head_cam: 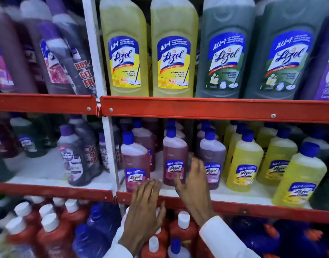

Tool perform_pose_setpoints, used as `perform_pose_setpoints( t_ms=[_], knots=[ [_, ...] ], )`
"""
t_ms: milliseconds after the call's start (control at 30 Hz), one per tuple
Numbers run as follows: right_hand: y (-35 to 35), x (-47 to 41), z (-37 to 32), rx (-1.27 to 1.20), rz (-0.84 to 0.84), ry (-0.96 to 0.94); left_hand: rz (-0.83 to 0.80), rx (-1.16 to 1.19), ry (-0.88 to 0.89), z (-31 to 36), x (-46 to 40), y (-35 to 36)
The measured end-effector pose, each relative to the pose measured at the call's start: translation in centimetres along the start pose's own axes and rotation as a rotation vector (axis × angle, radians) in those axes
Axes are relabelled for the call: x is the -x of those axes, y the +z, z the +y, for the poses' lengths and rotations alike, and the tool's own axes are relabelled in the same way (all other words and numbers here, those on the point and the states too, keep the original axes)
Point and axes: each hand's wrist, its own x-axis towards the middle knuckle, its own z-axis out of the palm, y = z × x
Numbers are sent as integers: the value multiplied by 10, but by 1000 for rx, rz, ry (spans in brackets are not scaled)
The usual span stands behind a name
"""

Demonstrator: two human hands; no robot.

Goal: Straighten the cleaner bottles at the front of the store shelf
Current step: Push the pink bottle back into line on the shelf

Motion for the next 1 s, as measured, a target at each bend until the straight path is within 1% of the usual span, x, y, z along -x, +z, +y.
perform_pose_setpoints(
  t_ms=[133, 200, 300, 433, 633, 1000],
  knots=[
    [24, -9, -12, -10, -21, 196, -70, 52, 54, -9, 11, 16],
    [36, -13, -16, -20, -2, 253, -79, 84, 68, -12, 15, 23],
    [50, -19, -20, -80, 76, 294, -64, 109, 83, -14, 16, 26],
    [57, -24, -23, -159, 136, 367, -62, 140, 76, -16, 21, 31],
    [48, -18, -21, -114, 110, 426, -88, 155, 66, -20, 22, 33],
    [30, 13, -22, -84, 66, 411, -6, 223, -13, -10, 25, 39]
  ],
)
